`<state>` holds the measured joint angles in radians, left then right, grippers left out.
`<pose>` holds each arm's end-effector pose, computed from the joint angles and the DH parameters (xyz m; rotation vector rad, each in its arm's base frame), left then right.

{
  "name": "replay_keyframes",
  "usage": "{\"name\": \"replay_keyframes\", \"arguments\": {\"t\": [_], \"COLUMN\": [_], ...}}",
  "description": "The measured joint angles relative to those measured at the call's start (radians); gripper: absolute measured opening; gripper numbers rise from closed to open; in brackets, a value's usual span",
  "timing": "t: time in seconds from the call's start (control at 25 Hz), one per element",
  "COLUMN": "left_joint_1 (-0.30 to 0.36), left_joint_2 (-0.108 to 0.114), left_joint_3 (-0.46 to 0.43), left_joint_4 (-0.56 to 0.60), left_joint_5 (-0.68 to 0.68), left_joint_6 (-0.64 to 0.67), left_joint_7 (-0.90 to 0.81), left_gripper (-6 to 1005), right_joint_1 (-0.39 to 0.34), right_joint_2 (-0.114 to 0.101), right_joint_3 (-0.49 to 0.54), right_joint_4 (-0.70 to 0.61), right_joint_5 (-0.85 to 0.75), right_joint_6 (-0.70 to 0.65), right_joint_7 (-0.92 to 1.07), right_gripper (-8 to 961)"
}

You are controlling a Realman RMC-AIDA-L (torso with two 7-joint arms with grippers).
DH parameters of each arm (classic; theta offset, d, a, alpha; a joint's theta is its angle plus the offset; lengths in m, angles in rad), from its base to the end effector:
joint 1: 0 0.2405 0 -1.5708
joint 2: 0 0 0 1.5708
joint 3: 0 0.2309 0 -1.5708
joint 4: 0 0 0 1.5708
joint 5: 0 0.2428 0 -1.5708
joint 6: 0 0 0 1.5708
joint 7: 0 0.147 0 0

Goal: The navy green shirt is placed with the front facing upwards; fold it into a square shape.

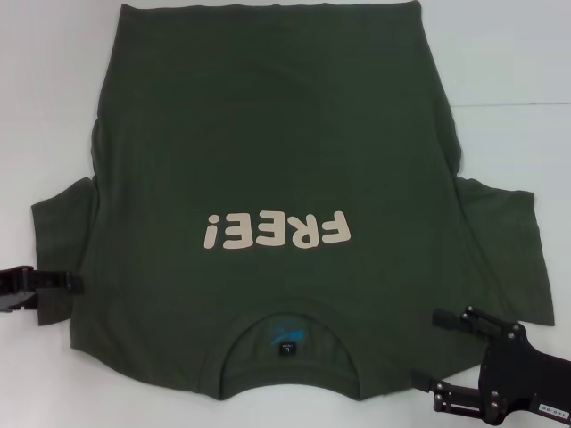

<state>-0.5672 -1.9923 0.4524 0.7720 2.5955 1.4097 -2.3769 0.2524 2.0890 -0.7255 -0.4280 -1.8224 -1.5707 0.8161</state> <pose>-0.3507 0.3540 0.0821 -1.9940 -1.8192 -0.2007 0.3340 0.2424 -0.0290 -2.5665 0.4482 0.7735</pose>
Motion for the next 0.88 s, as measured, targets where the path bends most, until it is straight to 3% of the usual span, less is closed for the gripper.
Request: {"name": "replay_keyframes", "arguments": {"t": [0.24,0.64,0.88], "left_joint_1": [-0.01,-0.013,-0.012], "left_joint_2": [0.0,0.001,0.002], "left_joint_3": [0.011,0.009,0.013], "left_joint_4": [-0.011,-0.013,-0.013], "left_joint_5": [0.0,-0.001,0.0], "left_joint_6": [-0.001,-0.022,-0.034], "left_joint_7": [-0.003,-0.028,-0.028], "left_gripper": [843,744,633], "right_joint_1": [0.001,0.001,0.002], "right_joint_2": [0.0,0.0,0.0], "right_joint_3": [0.0,0.002,0.002], "right_joint_4": [0.0,0.0,0.0], "right_joint_5": [0.0,0.002,0.002], "right_joint_6": [0.003,0.006,0.006], "right_joint_7": [0.0,0.0,0.0], "right_gripper": [914,914,915]}}
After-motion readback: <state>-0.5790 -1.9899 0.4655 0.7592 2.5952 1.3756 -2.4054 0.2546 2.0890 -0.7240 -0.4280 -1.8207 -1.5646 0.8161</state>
